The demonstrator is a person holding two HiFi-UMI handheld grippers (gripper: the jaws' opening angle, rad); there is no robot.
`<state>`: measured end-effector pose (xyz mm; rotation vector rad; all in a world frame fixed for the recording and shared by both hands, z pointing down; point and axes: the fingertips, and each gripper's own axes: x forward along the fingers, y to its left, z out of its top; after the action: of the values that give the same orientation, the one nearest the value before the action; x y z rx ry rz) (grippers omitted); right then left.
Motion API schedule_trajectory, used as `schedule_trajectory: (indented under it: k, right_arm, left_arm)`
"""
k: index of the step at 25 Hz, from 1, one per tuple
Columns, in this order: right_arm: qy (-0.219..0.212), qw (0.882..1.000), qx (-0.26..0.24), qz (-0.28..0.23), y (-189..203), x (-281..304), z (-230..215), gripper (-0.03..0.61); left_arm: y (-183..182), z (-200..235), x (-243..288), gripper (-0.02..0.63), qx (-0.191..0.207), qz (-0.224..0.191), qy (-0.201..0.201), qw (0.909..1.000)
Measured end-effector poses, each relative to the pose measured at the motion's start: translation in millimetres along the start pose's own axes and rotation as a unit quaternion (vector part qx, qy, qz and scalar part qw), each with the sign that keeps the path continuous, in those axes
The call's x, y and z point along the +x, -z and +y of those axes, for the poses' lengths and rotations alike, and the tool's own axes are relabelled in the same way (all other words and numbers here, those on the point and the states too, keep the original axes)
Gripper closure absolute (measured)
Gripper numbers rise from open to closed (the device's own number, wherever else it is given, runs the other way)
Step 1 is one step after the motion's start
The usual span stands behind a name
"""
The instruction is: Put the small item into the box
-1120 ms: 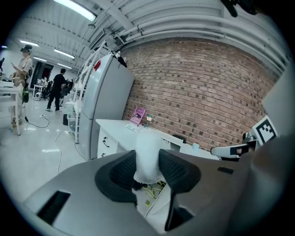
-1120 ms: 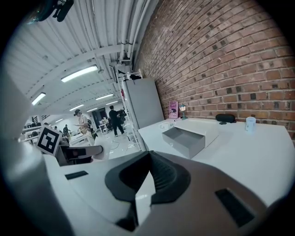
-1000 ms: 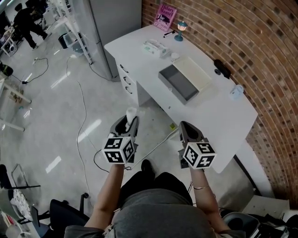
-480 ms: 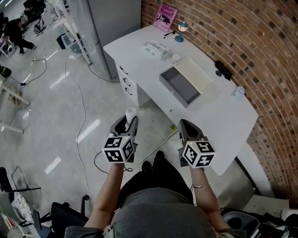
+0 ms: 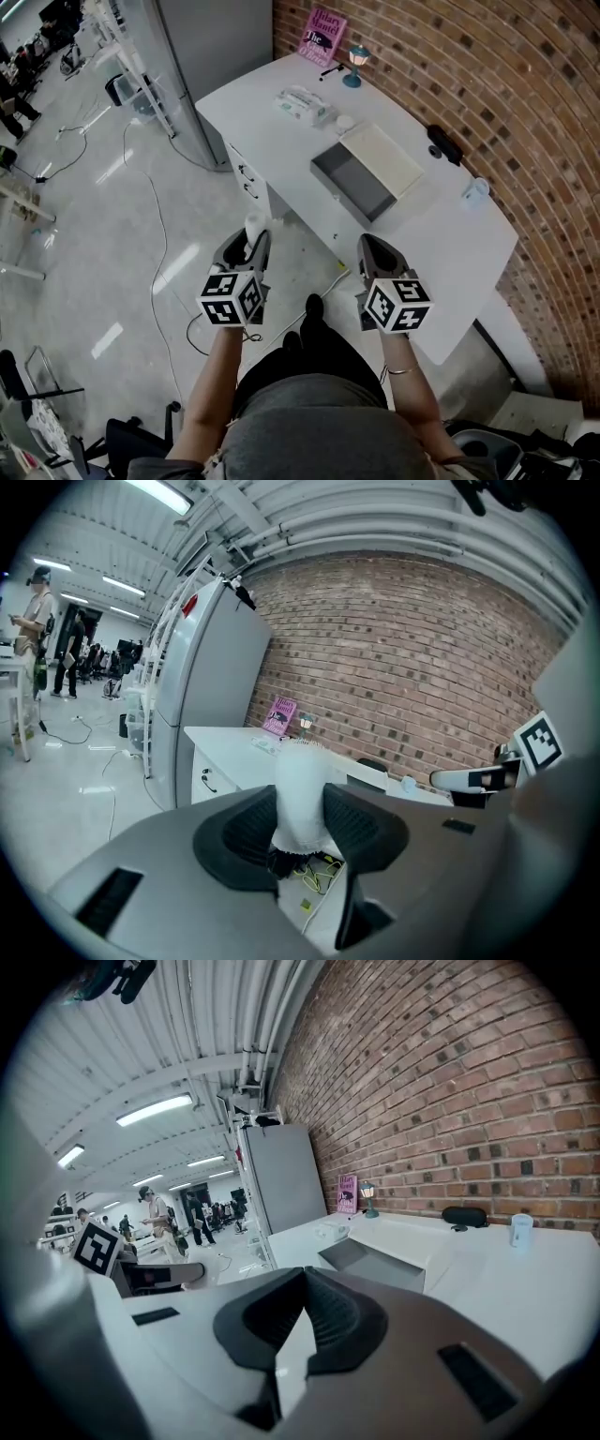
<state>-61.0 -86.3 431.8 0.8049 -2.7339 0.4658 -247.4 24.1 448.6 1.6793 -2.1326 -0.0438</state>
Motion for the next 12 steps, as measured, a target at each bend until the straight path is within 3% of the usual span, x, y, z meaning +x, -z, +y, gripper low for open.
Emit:
schedule_trajectory:
  k: [12]
  right_arm:
    - [0.016, 1.0, 0.02, 0.008, -12, 38, -43, 0.572]
  left_arm:
    - [-18, -1, 65, 0.446, 0.03, 0.021, 0.006, 0.9993]
